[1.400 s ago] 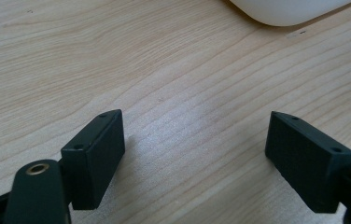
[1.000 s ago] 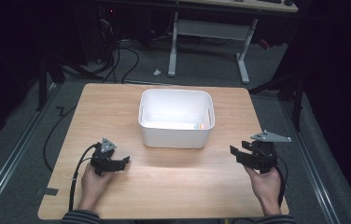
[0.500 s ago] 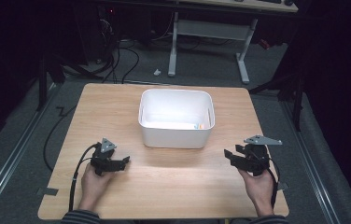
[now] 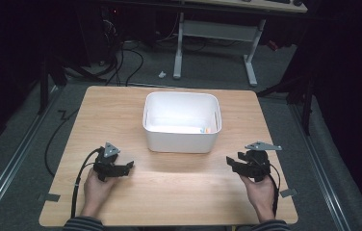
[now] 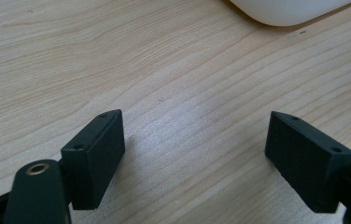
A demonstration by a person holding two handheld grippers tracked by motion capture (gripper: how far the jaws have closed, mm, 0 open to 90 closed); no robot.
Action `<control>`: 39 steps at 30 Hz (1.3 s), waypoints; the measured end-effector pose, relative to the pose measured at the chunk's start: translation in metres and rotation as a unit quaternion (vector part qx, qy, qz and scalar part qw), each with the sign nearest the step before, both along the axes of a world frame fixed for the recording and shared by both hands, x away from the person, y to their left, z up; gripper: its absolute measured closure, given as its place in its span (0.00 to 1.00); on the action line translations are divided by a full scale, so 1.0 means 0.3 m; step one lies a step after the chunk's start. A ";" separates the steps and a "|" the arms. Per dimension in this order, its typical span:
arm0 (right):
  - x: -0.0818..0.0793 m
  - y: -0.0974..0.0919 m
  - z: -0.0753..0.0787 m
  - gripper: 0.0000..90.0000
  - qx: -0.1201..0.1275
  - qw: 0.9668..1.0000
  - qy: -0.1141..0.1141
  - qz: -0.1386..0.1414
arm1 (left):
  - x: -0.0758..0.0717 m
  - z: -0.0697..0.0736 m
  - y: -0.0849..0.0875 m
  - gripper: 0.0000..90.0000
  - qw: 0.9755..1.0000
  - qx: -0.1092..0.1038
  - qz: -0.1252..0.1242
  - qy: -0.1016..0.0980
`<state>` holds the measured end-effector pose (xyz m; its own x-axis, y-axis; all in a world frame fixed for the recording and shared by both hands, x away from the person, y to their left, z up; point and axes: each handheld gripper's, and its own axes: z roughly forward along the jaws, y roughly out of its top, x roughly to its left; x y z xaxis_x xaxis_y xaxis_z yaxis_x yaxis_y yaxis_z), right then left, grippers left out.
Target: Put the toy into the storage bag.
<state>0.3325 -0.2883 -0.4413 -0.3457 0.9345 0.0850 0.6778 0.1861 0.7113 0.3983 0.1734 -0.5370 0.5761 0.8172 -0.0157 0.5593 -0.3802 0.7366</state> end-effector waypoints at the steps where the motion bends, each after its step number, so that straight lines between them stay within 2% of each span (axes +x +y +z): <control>1: 0.000 0.000 0.000 0.53 0.000 1.000 0.000 0.000 | 0.000 0.000 0.000 0.22 1.000 0.000 0.000 0.000; 13: 0.035 0.025 -0.074 0.52 0.002 1.000 0.016 -0.001 | 0.000 0.000 0.000 0.22 1.000 0.000 0.000 -0.001; 17: 0.046 0.033 -0.102 0.50 -0.010 1.000 0.015 -0.002 | 0.000 0.000 0.000 0.22 1.000 0.000 0.000 0.000; 23: 0.060 0.042 -0.142 0.49 -0.015 1.000 0.018 -0.006 | 0.000 0.000 0.000 0.22 1.000 0.000 0.000 0.000; 31: 0.074 0.059 -0.164 0.49 -0.027 0.999 0.020 -0.003 | 0.000 0.000 0.000 0.22 1.000 0.000 0.000 -0.001; 39: 0.083 0.062 -0.198 0.48 -0.026 0.999 0.024 -0.008 | 0.000 0.000 0.000 0.22 1.000 0.000 0.000 -0.001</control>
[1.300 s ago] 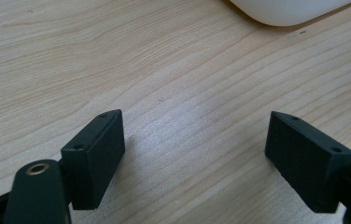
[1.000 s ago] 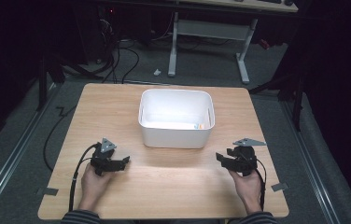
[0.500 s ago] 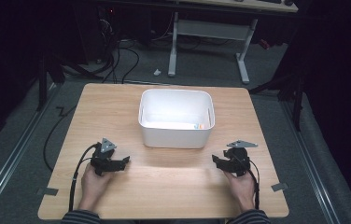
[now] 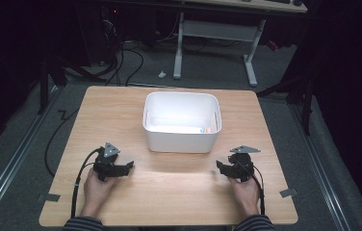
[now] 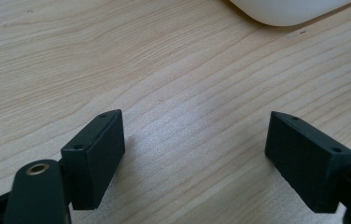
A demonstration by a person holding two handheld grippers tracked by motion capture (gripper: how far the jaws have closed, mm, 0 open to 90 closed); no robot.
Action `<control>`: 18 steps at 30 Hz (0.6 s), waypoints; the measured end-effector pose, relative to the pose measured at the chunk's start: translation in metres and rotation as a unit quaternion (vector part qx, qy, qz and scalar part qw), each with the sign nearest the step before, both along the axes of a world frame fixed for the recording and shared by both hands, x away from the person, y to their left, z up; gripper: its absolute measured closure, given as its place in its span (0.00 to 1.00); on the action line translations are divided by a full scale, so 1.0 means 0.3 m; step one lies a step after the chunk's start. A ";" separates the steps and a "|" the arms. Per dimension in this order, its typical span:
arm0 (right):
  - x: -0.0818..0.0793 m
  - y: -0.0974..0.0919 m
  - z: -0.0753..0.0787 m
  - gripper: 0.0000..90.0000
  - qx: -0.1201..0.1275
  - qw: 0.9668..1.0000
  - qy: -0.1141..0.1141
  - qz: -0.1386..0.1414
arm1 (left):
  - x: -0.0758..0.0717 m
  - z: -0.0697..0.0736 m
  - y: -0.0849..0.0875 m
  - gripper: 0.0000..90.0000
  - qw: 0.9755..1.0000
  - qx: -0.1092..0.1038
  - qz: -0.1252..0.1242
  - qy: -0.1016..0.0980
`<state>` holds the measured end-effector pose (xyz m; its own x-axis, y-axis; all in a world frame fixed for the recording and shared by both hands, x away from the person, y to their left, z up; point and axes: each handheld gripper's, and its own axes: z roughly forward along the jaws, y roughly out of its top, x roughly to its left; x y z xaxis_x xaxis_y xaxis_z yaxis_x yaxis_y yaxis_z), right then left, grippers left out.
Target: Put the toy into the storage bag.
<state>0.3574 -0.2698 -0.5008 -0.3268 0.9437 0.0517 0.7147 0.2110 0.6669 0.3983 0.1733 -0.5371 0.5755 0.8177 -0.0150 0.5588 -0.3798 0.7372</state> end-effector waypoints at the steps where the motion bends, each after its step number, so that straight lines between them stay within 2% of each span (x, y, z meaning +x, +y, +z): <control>1: 0.002 -0.001 -0.009 0.48 0.000 1.000 -0.003 -0.001 | 0.000 0.000 0.000 0.22 1.000 0.000 0.000 0.000; 13: 0.016 0.009 -0.072 0.43 -0.016 1.000 -0.006 -0.008 | 0.000 0.000 0.000 0.22 1.000 0.000 -0.001 0.001; 14: 0.014 0.011 -0.080 0.42 -0.021 1.000 -0.019 -0.006 | 0.000 0.000 0.000 0.22 1.000 0.000 -0.001 0.001; 15: 0.009 0.015 -0.096 0.38 -0.024 0.999 -0.042 -0.002 | 0.000 0.000 0.000 0.22 1.000 0.000 0.000 0.000; 18: 0.008 0.015 -0.102 0.37 -0.022 0.999 -0.049 -0.003 | 0.000 0.000 0.000 0.22 1.000 0.000 0.000 0.000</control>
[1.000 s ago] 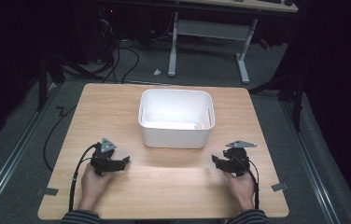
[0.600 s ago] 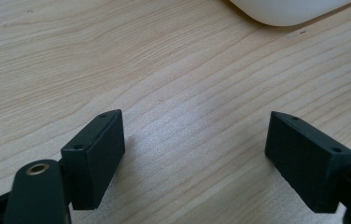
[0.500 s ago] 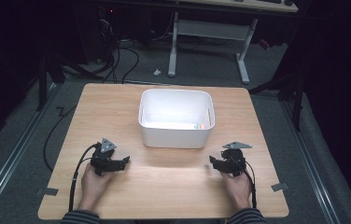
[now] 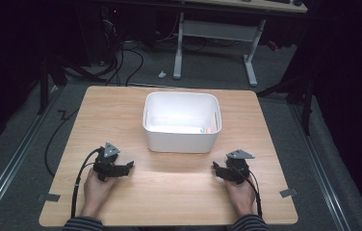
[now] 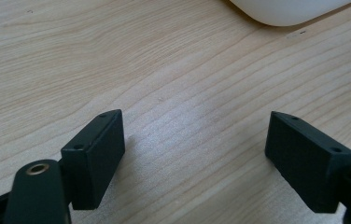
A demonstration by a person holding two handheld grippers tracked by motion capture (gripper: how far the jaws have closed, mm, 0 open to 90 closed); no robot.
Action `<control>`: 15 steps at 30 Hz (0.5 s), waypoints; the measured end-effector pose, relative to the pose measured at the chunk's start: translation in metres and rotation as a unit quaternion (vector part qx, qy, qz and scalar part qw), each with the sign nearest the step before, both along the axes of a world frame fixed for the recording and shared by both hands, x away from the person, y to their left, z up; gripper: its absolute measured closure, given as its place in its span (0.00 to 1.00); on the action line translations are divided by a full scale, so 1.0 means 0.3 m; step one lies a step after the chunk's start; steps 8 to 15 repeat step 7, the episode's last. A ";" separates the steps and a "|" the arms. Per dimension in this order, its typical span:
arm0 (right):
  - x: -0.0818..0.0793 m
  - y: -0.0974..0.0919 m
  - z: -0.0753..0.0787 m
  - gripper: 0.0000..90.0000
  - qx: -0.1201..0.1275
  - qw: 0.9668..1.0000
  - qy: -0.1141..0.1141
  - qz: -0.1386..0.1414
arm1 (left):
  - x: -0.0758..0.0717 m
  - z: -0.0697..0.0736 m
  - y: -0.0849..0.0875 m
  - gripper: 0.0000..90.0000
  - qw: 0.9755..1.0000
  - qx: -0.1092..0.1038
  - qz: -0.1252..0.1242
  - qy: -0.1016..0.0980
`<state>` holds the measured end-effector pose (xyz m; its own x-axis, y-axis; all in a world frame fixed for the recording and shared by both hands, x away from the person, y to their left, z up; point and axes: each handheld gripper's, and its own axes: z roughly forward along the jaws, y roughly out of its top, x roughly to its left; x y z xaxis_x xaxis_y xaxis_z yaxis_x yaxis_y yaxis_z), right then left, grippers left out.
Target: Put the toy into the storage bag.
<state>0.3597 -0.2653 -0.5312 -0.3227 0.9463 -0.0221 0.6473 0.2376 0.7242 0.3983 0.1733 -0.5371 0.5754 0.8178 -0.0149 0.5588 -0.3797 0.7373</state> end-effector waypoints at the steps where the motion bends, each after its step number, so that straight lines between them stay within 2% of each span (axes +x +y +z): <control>1: 0.000 0.000 0.000 0.37 0.000 1.000 0.000 0.000 | 0.000 0.000 0.000 0.22 1.000 0.000 0.000 0.000; 15: 0.000 0.000 0.000 0.36 0.001 1.000 0.001 0.000 | 0.000 0.000 0.000 0.22 1.000 0.000 -0.001 0.001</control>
